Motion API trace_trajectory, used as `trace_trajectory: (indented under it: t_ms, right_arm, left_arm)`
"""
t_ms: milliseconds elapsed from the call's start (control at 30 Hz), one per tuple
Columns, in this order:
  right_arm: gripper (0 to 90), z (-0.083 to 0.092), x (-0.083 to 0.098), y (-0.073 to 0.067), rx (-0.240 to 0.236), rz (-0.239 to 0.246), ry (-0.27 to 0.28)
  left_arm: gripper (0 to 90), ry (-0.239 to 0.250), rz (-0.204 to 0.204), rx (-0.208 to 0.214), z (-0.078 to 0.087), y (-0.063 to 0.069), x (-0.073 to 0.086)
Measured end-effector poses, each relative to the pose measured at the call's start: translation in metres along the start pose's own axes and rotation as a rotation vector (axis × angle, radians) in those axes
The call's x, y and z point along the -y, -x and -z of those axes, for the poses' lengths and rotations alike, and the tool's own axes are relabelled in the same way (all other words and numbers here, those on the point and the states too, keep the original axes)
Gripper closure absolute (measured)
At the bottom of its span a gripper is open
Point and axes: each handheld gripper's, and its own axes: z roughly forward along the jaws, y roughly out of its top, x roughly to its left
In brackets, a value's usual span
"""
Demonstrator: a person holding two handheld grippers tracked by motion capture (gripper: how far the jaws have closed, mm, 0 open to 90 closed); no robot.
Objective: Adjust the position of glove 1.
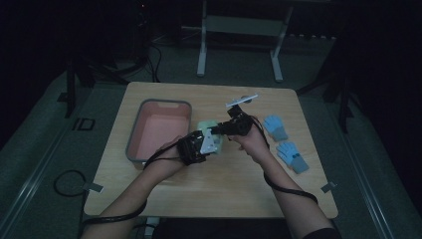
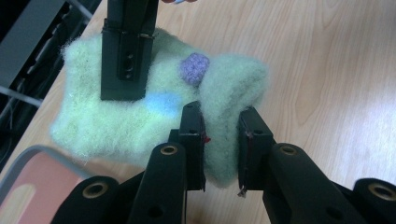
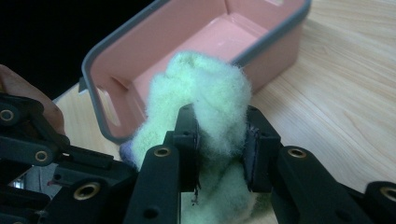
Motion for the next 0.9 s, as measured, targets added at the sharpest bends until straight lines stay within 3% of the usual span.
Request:
trace_trajectory:
  t_ms: [533, 900]
  right_arm:
    - [70.5, -0.038, -0.037, -0.030, -0.043, 0.052, -0.013]
    - [70.5, -0.084, -0.062, -0.053, -0.085, 0.075, -0.029]
  left_arm:
    - [75.4, -0.061, 0.006, -0.020, 0.033, -0.022, 0.035]
    - [75.4, -0.104, 0.027, -0.034, 0.056, -0.040, 0.075]
